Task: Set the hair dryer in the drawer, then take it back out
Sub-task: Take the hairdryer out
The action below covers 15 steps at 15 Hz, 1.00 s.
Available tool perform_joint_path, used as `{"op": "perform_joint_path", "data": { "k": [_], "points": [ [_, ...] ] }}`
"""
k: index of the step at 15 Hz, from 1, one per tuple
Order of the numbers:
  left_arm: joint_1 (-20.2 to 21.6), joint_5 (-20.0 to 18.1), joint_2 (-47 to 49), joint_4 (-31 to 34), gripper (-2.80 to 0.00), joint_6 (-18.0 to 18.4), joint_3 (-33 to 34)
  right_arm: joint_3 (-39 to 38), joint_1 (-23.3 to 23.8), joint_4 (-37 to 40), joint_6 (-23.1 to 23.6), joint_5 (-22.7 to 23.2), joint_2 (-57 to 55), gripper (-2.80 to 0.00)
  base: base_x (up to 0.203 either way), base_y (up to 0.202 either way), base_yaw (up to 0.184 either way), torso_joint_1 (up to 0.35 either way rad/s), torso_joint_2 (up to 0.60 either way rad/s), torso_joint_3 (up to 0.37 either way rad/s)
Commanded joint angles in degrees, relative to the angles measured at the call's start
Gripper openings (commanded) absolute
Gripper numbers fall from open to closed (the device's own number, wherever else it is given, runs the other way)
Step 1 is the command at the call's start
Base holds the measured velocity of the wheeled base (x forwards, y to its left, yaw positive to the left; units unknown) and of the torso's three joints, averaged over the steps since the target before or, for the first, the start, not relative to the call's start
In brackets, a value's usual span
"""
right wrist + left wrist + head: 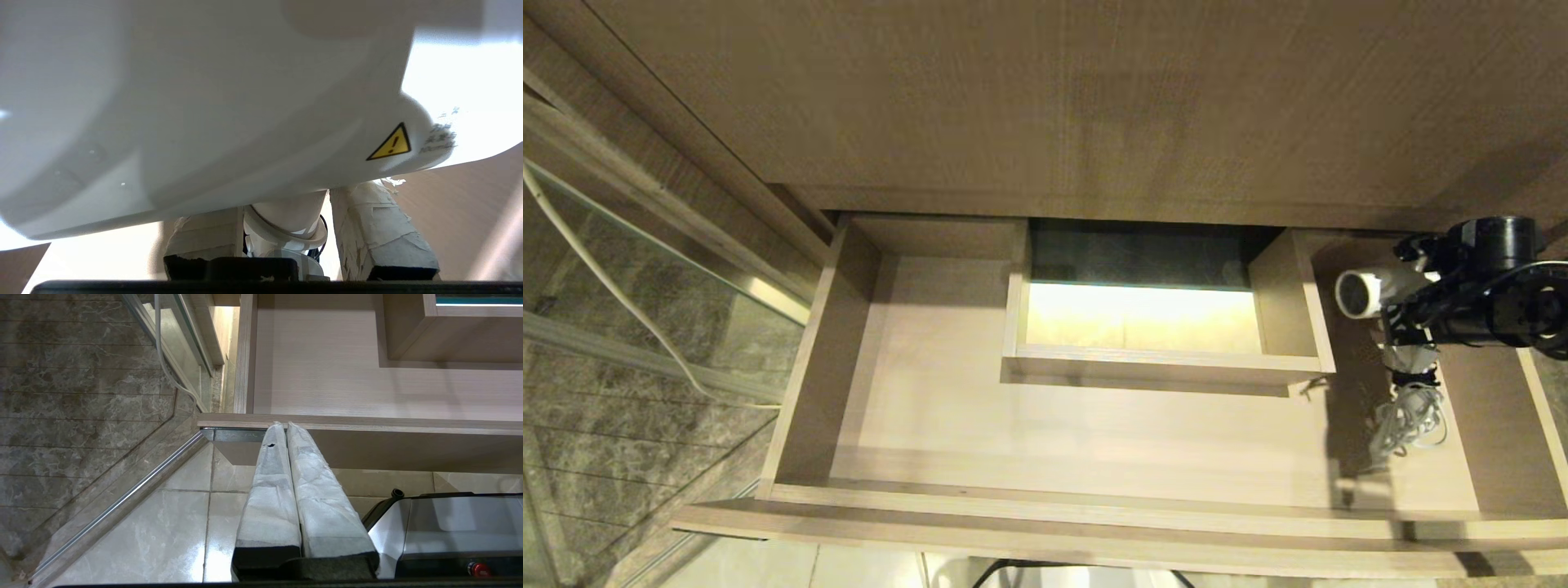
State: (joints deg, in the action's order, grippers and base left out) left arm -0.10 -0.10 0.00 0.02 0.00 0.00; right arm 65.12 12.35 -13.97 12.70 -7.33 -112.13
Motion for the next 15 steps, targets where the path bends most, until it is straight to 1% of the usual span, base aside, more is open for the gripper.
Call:
{"op": "perform_joint_path", "data": {
  "k": [1,4,6,9,12,15],
  "points": [
    [0.0,0.0,0.0,0.0,-2.80,-0.1,0.1,-3.4,0.0,-0.1,0.3,-0.1,6.7,-2.80,0.000,0.000,0.000,0.000,0.00,0.000],
    [0.0,0.0,0.0,0.0,-2.80,-0.1,0.1,-7.5,0.0,-0.1,1.1,-0.4,12.1,-2.80,0.000,0.000,0.000,0.000,0.00,0.000],
    [0.0,0.0,0.0,0.0,-2.80,0.0,0.1,-9.3,0.0,0.1,3.9,-0.6,15.2,-2.80,0.000,0.000,0.000,0.000,0.00,0.000],
    [0.0,0.0,0.0,0.0,-2.80,0.0,0.1,-10.3,0.0,2.8,7.2,-0.7,20.8,-2.80,0.000,0.000,0.000,0.000,0.00,0.000],
    [0.0,0.0,0.0,0.0,-2.80,-0.1,0.1,-12.7,-0.1,6.0,7.6,-0.7,26.5,-2.80,0.000,0.000,0.000,0.000,0.00,0.000],
    [0.0,0.0,0.0,0.0,-2.80,0.0,0.1,-15.2,-0.1,6.6,7.7,-0.7,31.6,-2.80,0.000,0.000,0.000,0.000,0.00,0.000]
  ]
}}
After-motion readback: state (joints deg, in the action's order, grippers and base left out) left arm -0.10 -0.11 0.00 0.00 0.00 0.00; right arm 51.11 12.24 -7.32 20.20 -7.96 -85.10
